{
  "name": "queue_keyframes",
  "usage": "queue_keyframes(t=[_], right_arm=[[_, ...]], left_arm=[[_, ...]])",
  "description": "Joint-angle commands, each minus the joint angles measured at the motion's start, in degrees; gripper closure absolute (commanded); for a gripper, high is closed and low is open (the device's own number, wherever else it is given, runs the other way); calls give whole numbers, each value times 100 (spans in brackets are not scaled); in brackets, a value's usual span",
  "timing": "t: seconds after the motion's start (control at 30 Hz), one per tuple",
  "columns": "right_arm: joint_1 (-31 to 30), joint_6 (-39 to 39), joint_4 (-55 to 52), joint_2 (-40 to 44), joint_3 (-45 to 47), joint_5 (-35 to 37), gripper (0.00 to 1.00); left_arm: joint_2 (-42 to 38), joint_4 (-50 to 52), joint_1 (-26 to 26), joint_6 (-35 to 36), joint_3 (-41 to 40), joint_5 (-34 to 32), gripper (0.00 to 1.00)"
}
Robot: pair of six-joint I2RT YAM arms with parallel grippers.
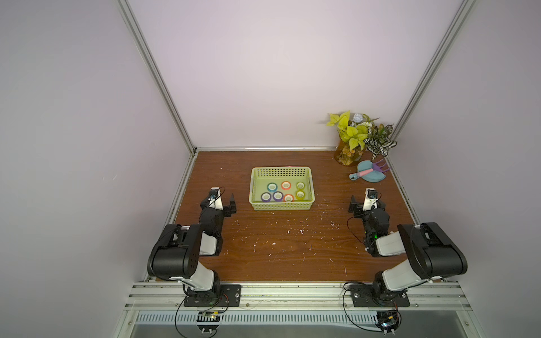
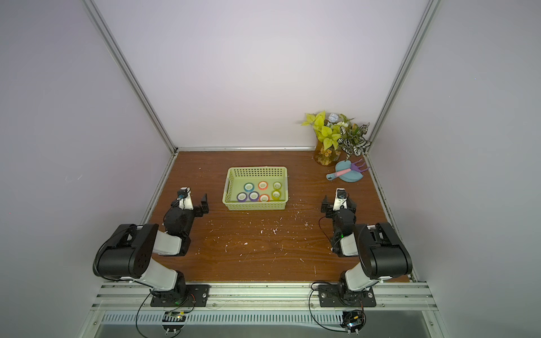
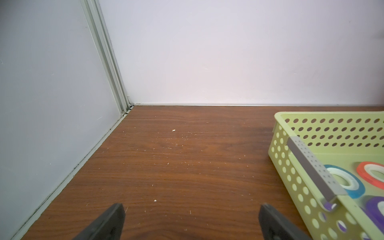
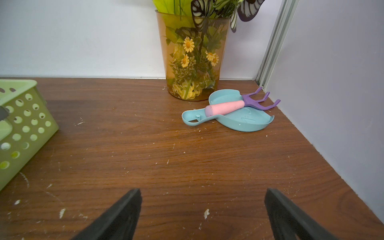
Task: Put the transparent tape into the storage box
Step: Reset both arms
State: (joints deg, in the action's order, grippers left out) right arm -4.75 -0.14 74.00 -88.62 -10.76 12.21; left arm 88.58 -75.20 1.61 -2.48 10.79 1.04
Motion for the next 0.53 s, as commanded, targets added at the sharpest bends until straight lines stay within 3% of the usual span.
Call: queue_keyframes(t=[0.0, 0.5], right_arm=[[7, 23, 332, 11, -91, 117, 1], [15, 23, 333, 11, -86, 115, 0]], left_arm=[[25, -80, -12, 89, 65, 37, 0], [25, -78, -20, 114, 59, 96, 0]])
